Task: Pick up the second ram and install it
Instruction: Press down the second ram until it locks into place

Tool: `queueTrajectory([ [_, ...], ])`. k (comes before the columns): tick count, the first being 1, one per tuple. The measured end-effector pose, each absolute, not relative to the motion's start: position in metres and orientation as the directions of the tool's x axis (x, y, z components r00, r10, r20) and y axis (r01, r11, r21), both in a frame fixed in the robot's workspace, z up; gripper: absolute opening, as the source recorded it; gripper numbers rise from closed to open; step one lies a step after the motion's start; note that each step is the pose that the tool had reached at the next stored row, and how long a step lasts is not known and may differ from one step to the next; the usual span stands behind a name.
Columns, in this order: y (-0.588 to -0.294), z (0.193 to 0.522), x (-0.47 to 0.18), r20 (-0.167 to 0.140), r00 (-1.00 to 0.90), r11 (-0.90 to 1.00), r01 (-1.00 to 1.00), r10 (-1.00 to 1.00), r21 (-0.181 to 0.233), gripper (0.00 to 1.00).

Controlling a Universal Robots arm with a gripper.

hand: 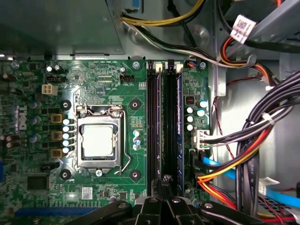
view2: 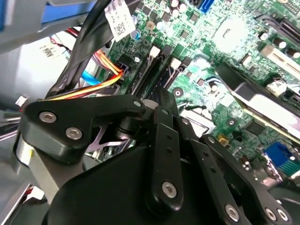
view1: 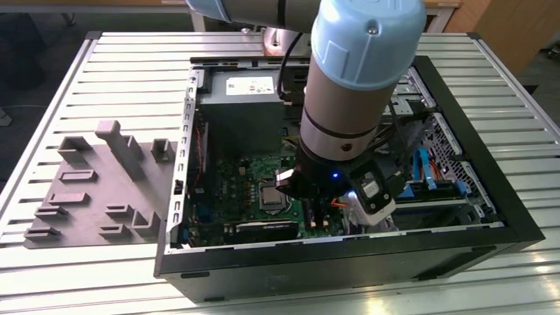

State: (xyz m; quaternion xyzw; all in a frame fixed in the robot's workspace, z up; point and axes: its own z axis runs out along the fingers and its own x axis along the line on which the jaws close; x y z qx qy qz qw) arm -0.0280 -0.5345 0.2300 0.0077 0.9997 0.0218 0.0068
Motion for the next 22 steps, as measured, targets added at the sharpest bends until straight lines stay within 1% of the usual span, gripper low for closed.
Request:
queueTrajectory([
  [8,-0.535,0.245,-0.028,-0.013,-1.000,0.999,0.015,0.016,0.044,0.11],
  [15,-0.534,0.246,-0.028,-0.013,-1.000,0.999,0.015,0.015,0.043,0.11],
  [22,-0.525,0.246,-0.028,-0.013,-1.000,0.999,0.015,0.016,0.044,0.11],
])
